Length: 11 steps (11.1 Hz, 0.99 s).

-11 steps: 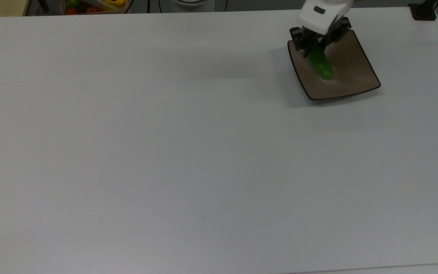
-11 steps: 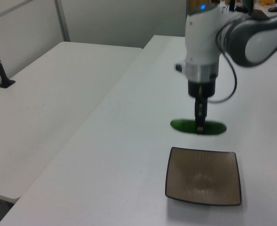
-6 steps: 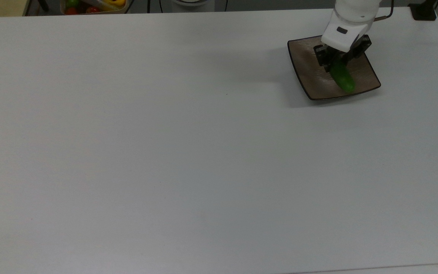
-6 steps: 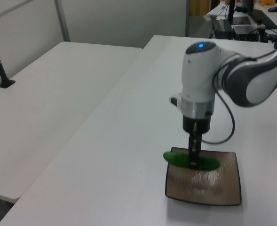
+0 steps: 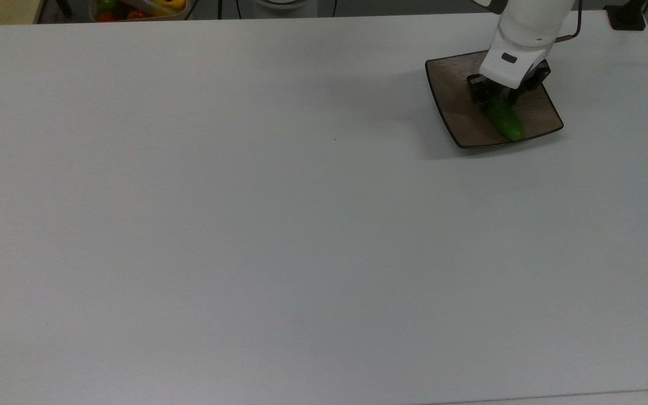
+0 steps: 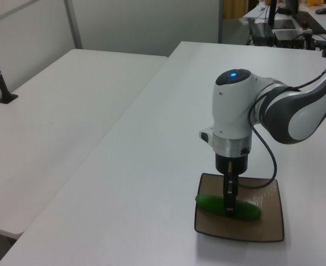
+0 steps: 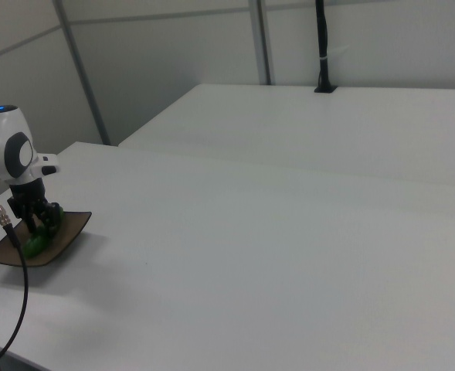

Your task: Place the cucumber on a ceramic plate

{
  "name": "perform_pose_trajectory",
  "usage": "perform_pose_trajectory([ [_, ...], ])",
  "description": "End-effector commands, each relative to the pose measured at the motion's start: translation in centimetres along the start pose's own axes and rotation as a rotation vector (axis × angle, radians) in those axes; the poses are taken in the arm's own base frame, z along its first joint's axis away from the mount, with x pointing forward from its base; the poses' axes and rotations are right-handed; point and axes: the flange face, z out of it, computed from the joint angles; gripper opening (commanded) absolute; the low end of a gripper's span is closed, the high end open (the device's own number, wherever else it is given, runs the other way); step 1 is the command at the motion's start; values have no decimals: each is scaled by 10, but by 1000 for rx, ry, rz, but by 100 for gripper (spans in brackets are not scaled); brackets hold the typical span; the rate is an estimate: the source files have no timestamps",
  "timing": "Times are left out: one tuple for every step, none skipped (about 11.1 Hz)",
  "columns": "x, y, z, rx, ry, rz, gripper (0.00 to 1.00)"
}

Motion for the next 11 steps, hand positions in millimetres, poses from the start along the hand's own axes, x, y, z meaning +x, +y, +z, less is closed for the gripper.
perform_pose_trajectory([
  [0,-1,-18,-1,17,3,99],
  [-3,1,-31,-4,20,3,100],
  [-3,11,-52,-7,31,19,100],
  [-4,22,-75,-13,40,33,100],
  [-6,31,-98,-21,60,43,100],
  [-8,48,-126,-34,79,65,100],
  [-14,68,-157,-48,82,96,100],
  [-17,90,-183,-53,98,134,100],
  [-20,111,-205,-55,116,171,100],
  [-26,131,-224,-64,118,209,100],
  [-32,160,-243,-74,115,260,100],
])
